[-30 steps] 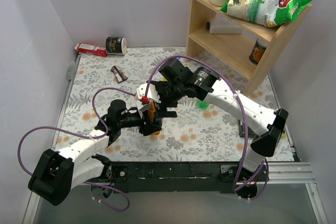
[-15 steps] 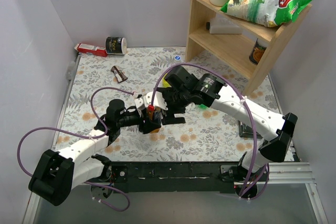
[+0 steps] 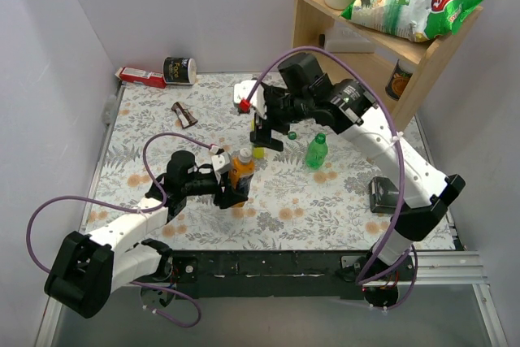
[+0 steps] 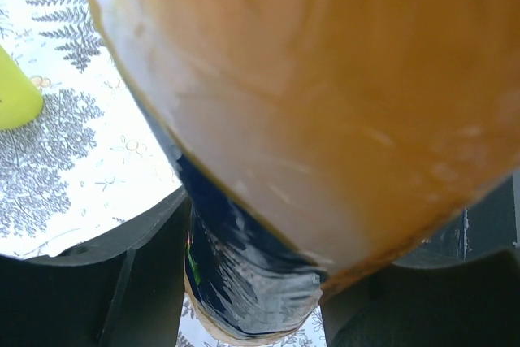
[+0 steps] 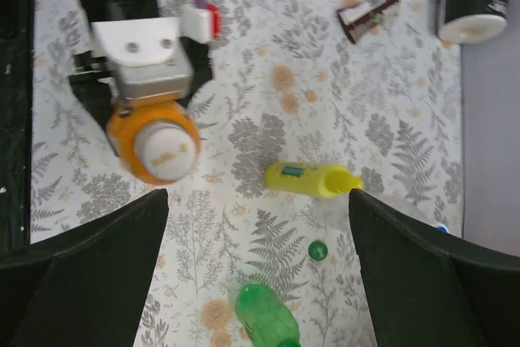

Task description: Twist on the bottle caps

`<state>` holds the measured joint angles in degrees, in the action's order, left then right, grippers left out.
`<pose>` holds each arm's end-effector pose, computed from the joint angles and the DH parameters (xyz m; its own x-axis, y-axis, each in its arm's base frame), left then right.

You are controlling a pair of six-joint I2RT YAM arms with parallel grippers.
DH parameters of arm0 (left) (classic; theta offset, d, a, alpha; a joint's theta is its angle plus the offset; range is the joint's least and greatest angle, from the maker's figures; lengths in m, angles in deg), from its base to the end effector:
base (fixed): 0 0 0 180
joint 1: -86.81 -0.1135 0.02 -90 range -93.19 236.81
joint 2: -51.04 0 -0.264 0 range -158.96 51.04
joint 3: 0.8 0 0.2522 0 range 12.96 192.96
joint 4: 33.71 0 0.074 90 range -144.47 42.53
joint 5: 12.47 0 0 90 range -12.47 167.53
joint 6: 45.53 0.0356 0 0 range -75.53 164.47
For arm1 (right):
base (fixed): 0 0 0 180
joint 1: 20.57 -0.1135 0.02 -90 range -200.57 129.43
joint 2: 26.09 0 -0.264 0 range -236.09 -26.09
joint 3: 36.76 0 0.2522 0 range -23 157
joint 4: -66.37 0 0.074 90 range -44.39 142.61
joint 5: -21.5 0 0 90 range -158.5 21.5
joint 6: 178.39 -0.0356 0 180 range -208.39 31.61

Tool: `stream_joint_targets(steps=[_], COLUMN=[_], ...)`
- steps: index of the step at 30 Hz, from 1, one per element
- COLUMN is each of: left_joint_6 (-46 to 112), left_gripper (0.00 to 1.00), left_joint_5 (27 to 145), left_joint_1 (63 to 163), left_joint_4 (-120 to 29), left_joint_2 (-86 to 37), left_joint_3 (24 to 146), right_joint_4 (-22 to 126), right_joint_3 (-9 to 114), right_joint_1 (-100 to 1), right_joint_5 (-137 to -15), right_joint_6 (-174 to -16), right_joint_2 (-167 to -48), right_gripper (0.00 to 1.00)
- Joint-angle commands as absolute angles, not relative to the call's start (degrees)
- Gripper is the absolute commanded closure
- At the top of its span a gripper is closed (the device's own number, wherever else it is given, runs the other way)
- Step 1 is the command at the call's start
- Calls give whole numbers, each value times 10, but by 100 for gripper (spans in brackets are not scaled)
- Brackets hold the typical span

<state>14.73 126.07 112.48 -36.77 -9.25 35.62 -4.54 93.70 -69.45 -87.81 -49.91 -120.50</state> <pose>0.1748 -0.1136 0.1966 -0.7954 0.0179 -0.6058 0.5694 0.3642 -0.7370 0.2098 0.2582 0.4636 0.2592 -0.5961 -0.7600 -0.9301 0.0579 -0.3626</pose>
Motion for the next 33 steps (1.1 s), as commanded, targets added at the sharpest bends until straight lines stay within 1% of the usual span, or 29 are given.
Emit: stream_joint_targets(steps=[1,2,6,14,21,27,29,31,33], left_joint_6=[167,168,175,140,77,67,65,75,83], left_gripper=[100,100,100,100,100,100,100,100,100], left_joint_5=[1275,1276,1280,1268,1247,1226,1217,1221,1224], left_joint_1=[1127,1127,1127,1127,1125,1120,1120,1120,1120], left_joint_4=[-379,-380,-384,-362,-320,-307,-302,-305,-312], left_joint_2=[-93,-93,-92,-89,-90,-92,-93,-94,-96], left_joint_3=[387,388,391,386,376,370,368,369,370], right_joint_4=[-22,-16,14,14,-20,-52,-76,-96,-99], right_joint_3=[864,831,784,775,746,723,723,730,755], right_joint_1=[-756,-778,-807,-813,-812,-813,-813,-812,-806], right_joint_5=[-921,-907,-879,-860,-840,-825,-830,-842,-863], right_joint_6=[-409,-399,-389,-401,-415,-427,-422,-420,-436], right_joint_2=[-1180,-1168,-1152,-1153,-1134,-1111,-1104,-1099,-1099], right_gripper=[2,2,2,2,2,3,4,9,11])
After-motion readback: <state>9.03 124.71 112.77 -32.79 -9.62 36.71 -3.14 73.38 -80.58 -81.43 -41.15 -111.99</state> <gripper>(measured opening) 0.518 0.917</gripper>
